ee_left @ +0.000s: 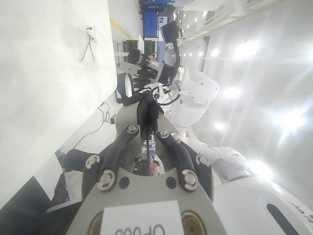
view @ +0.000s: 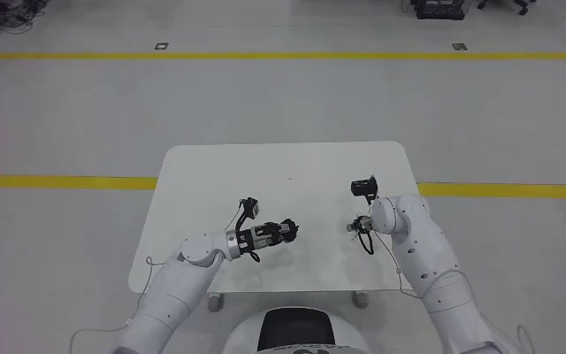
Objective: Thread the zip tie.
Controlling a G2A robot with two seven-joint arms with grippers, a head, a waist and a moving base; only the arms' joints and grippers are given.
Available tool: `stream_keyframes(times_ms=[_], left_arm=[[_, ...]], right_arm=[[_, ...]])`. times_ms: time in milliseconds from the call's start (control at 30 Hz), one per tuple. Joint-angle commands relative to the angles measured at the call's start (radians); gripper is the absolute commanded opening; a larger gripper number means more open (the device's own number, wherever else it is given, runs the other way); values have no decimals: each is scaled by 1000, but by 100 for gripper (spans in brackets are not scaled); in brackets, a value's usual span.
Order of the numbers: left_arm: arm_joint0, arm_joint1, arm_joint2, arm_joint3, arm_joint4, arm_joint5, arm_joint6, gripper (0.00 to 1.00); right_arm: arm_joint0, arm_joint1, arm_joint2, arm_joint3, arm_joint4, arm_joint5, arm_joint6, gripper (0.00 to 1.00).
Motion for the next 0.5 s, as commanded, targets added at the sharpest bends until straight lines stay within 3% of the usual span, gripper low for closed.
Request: stream_keyframes(times_ms=[0,200,467], left_arm=[[0,0,0,0,0,0,0,0],[0,0,0,0,0,0,0,0],[0,0,0,0,0,0,0,0]], right_arm=[[-1,0,1,-2,-1,1,0,100],[-18,0,-8,21,8,-21,-52,100],[28,-5,-28,104,17,-37,-65,98]])
